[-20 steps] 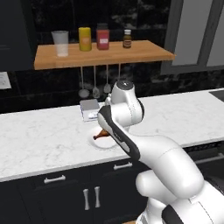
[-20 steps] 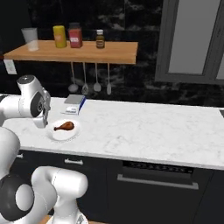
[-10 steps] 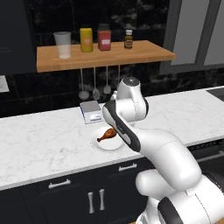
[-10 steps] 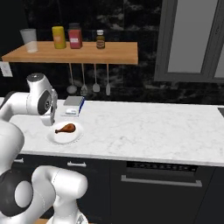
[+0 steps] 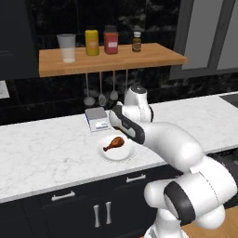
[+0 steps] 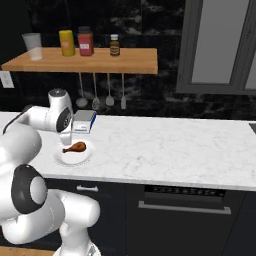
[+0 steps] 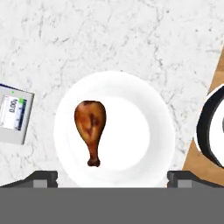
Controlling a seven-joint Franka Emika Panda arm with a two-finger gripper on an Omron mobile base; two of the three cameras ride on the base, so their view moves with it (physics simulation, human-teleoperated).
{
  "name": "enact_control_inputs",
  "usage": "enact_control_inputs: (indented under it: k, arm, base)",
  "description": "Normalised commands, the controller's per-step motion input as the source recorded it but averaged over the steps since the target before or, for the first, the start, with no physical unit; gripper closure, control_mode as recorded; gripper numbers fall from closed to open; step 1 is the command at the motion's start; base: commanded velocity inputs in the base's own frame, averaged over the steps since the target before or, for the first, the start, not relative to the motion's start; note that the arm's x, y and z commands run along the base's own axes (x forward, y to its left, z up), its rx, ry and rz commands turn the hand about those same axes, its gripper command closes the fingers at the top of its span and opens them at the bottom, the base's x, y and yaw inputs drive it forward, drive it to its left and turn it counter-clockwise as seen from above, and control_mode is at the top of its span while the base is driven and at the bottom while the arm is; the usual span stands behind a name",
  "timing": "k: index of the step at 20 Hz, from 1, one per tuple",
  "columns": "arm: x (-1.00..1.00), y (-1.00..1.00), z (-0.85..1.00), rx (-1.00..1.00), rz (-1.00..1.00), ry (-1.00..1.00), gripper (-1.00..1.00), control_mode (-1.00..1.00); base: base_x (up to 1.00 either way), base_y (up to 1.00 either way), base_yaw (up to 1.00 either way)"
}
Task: Pick up the knife from the drawer and place it on the cutting board. Then place the meat from the plate to the cutting board.
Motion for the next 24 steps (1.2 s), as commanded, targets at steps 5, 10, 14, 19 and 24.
enact_control_inputs:
  k: [5,10,14,19,24]
  arm:
    - [0.55,0.01,-0.46,0.00,0.25,0.06,-1.00,-1.00]
    - [0.00,0.05,-0.34,-0.04,0.03,0.03,-1.00,-1.00]
    - [0.00,0.00,-0.59,-0.05,0.00,0.05,-1.00,-1.00]
    - [0.11,0.01,-0.22,-0.03,0.00,0.01,-1.00,-1.00]
    - [0.33,0.14,-0.28,-0.06,0.00,0.00,-1.00,-1.00]
  base:
    - [0.00,0.00,0.00]
    - [0.00,0.00,0.00]
    - [0.00,0.00,0.00]
    - [0.00,0.00,0.00]
    - [0.00,0.00,0.00]
